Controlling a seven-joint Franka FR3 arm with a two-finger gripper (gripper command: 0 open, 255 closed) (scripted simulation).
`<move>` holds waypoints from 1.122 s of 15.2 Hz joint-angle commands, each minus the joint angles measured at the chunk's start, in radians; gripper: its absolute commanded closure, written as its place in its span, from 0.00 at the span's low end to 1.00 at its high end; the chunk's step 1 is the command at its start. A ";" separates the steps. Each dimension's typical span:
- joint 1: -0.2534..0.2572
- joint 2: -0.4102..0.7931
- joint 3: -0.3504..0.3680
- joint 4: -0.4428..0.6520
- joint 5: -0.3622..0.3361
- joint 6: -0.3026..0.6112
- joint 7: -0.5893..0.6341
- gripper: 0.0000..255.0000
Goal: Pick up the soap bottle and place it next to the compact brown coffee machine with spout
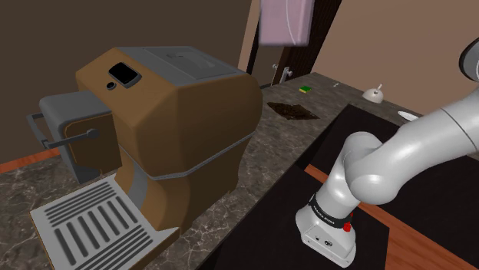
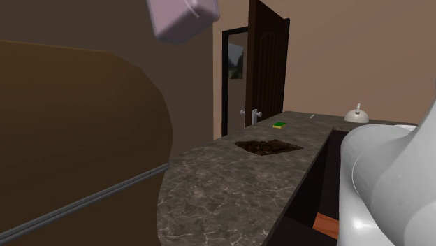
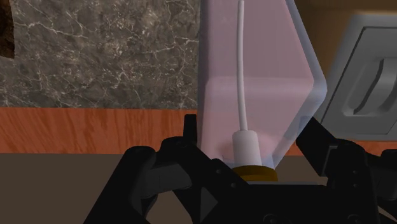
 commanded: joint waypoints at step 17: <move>-0.003 -0.166 -0.002 -0.398 -0.007 0.232 0.018 1.00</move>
